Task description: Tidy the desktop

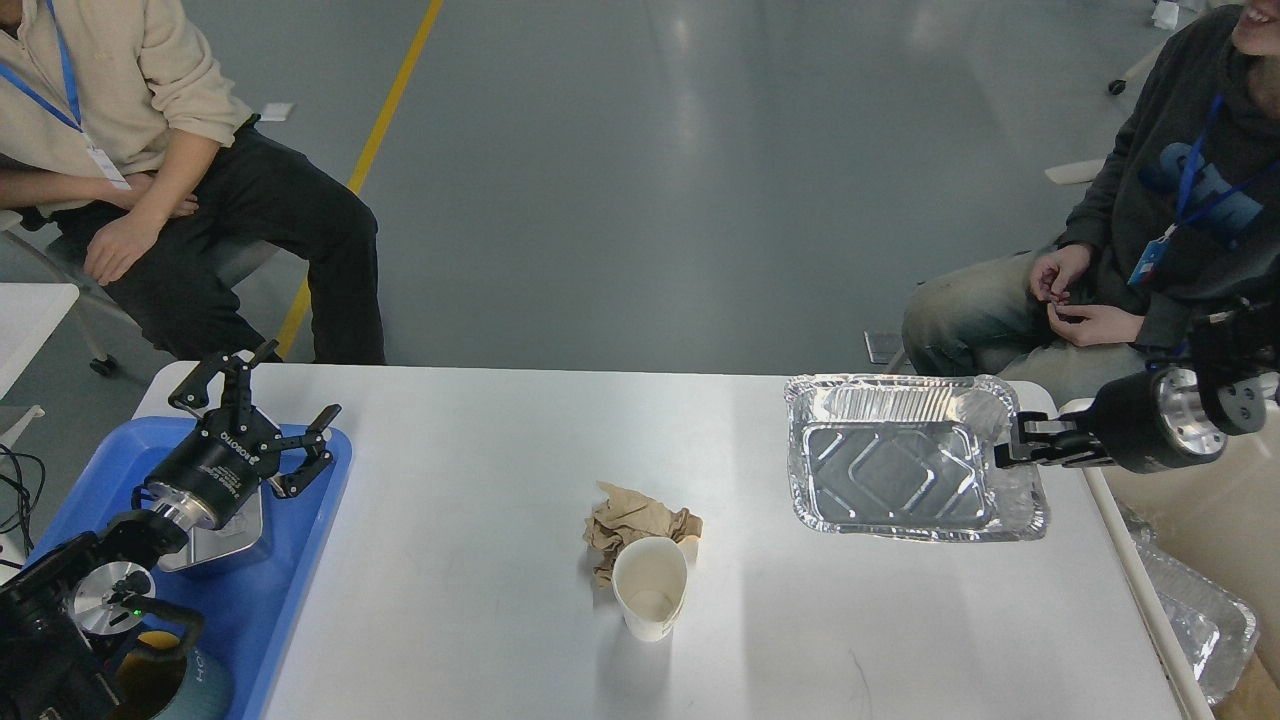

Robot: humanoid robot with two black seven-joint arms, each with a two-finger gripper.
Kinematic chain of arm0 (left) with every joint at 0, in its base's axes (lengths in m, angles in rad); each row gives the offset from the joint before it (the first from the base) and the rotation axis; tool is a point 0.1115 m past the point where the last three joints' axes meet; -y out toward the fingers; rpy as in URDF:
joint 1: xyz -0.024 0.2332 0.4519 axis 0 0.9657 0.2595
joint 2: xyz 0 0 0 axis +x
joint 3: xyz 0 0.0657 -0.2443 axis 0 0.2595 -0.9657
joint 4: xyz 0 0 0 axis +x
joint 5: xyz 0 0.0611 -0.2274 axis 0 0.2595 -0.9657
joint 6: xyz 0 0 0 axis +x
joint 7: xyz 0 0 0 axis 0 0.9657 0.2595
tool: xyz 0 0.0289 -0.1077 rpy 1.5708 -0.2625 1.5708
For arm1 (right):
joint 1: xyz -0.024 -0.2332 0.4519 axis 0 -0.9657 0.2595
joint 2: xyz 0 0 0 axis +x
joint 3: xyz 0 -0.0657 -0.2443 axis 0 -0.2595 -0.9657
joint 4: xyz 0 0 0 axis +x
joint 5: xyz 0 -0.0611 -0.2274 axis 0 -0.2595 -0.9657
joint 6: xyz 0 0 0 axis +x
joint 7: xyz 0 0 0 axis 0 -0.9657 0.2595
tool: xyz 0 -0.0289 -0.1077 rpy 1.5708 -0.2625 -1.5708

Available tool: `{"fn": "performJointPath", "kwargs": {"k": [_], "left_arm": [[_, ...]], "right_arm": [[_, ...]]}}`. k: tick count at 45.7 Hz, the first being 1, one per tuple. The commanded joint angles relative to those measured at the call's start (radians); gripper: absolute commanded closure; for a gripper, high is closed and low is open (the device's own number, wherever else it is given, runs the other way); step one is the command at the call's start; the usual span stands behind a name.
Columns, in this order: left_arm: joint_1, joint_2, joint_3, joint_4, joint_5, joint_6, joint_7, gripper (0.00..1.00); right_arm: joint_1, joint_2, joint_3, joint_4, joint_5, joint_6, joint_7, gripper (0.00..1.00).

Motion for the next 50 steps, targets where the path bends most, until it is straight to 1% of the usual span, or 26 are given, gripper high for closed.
{"fn": "performJointPath", "kwargs": {"k": [1, 5, 10, 15, 18, 21, 24, 28, 30, 33, 36, 39, 42, 47, 50], "left_arm": [[0.01, 0.021, -0.033, 0.0, 0.0, -0.002, 0.001, 0.03], [0.012, 0.035, -0.039, -0.001, -0.001, -0.002, 0.001, 0.03], [0.009, 0.038, -0.053, -0.004, -0.008, 0.0, 0.012, 0.03], [0.006, 0.061, -0.053, -0.047, -0.008, 0.003, 0.023, 0.03], [0.006, 0.11, -0.042, -0.104, -0.009, 0.016, 0.047, 0.03], [0.009, 0.178, -0.033, -0.21, -0.009, 0.055, 0.087, 0.03], [0.03, 0.268, -0.029, -0.364, -0.009, 0.137, 0.121, 0.03], [0.104, 0.424, -0.007, -0.62, -0.009, 0.268, 0.158, 0.03], [0.13, 0.512, -0.005, -0.746, -0.009, 0.309, 0.171, 0.03], [0.161, 0.642, -0.005, -0.881, -0.012, 0.336, 0.194, 0.03], [0.197, 0.762, -0.004, -0.967, -0.012, 0.337, 0.207, 0.04], [0.245, 0.895, 0.002, -1.05, -0.012, 0.339, 0.204, 0.04], [0.27, 1.021, 0.004, -1.106, -0.012, 0.329, 0.187, 0.03], [0.279, 1.184, 0.047, -1.153, -0.009, 0.308, 0.139, 0.03], [0.277, 1.264, 0.076, -1.169, -0.008, 0.267, 0.118, 0.03]], "right_arm": [[0.032, 0.102, -0.004, -0.09, 0.0, 0.0, 0.006, 1.0], [0.045, 0.147, -0.003, -0.132, 0.005, 0.009, 0.01, 1.0], [0.051, 0.183, -0.003, -0.153, 0.003, 0.02, 0.012, 1.0], [0.051, 0.202, -0.003, -0.155, 0.003, 0.02, 0.012, 1.0], [0.051, 0.205, -0.003, -0.157, 0.003, 0.02, 0.012, 1.0], [0.051, 0.208, -0.003, -0.157, 0.003, 0.02, 0.012, 1.0], [0.049, 0.21, -0.001, -0.157, 0.003, 0.02, 0.012, 1.0], [0.048, 0.214, -0.001, -0.157, 0.003, 0.02, 0.012, 1.0], [0.048, 0.22, -0.001, -0.157, 0.003, 0.018, 0.012, 1.0], [0.046, 0.233, -0.001, -0.157, 0.003, 0.018, 0.012, 1.0], [0.045, 0.243, -0.003, -0.157, 0.003, 0.018, 0.012, 1.0], [0.043, 0.245, -0.003, -0.157, 0.003, 0.018, 0.012, 1.0], [0.041, 0.245, -0.003, -0.157, 0.003, 0.018, 0.012, 1.0], [0.04, 0.243, -0.003, -0.157, 0.003, 0.02, 0.012, 1.0], [0.038, 0.243, -0.003, -0.157, 0.005, 0.018, 0.012, 1.0]]}}
